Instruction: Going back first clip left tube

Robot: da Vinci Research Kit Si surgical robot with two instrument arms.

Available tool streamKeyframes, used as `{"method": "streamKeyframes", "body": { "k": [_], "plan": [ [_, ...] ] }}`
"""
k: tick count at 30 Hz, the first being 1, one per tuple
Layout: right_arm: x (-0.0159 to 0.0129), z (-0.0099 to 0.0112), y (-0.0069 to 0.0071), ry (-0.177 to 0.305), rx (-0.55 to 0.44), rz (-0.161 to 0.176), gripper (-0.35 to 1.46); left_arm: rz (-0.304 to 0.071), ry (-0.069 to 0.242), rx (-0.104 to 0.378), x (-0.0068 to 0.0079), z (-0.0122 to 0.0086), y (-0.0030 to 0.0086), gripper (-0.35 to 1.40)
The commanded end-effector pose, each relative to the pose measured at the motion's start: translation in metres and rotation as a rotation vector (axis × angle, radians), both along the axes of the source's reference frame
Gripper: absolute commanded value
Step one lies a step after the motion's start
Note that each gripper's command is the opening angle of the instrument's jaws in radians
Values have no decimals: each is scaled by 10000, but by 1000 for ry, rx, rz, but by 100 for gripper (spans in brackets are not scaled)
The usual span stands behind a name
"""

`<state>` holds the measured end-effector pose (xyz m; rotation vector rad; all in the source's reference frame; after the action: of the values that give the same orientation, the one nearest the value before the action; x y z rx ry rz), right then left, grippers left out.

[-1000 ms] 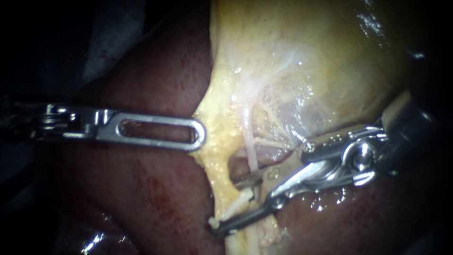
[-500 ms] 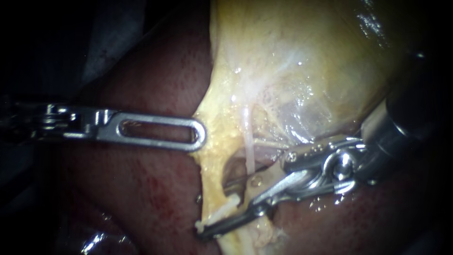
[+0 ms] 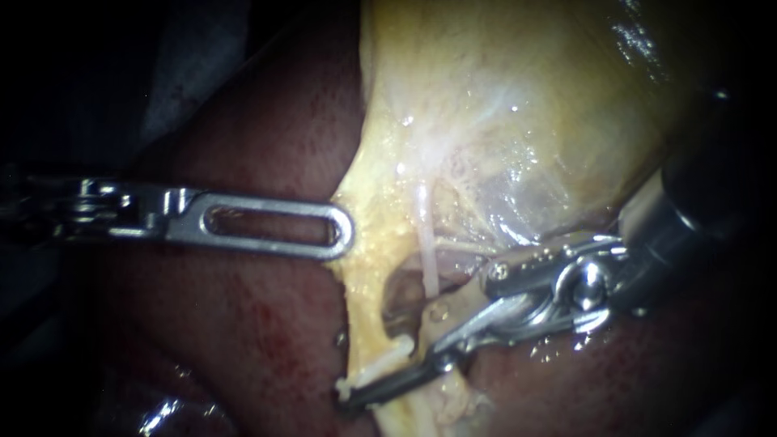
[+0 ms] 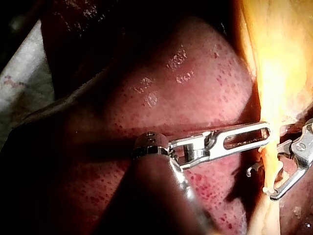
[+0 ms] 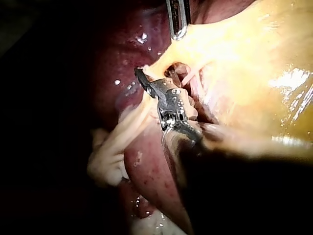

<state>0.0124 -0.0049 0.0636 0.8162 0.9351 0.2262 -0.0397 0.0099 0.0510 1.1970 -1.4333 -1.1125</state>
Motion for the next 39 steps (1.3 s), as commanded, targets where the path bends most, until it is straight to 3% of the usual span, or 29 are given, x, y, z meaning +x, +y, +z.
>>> {"method": "streamKeyframes", "body": {
  "k": [1, 17, 23, 26, 30, 39],
  "plan": [
    [-2, -2, 2, 17, -25, -10, 51, 0, -1, 0, 0, -1, 0, -35],
    [-5, 0, 0, 162, -250, -115, 58, 1, -1, -1, 1, 0, 0, -35],
    [-3, 3, -4, 173, -272, -123, 59, 1, -1, -1, 1, 0, 0, -35],
    [-2, 2, -5, 116, -183, -82, 56, 1, -1, -1, 1, 0, 0, -35],
    [-2, 0, -6, 2, -7, 0, 54, 1, -1, -1, 1, 0, 0, -35],
    [-1, -4, -9, -117, 179, 85, 53, 0, -1, -1, 0, 0, 0, -35]
  ]
}}
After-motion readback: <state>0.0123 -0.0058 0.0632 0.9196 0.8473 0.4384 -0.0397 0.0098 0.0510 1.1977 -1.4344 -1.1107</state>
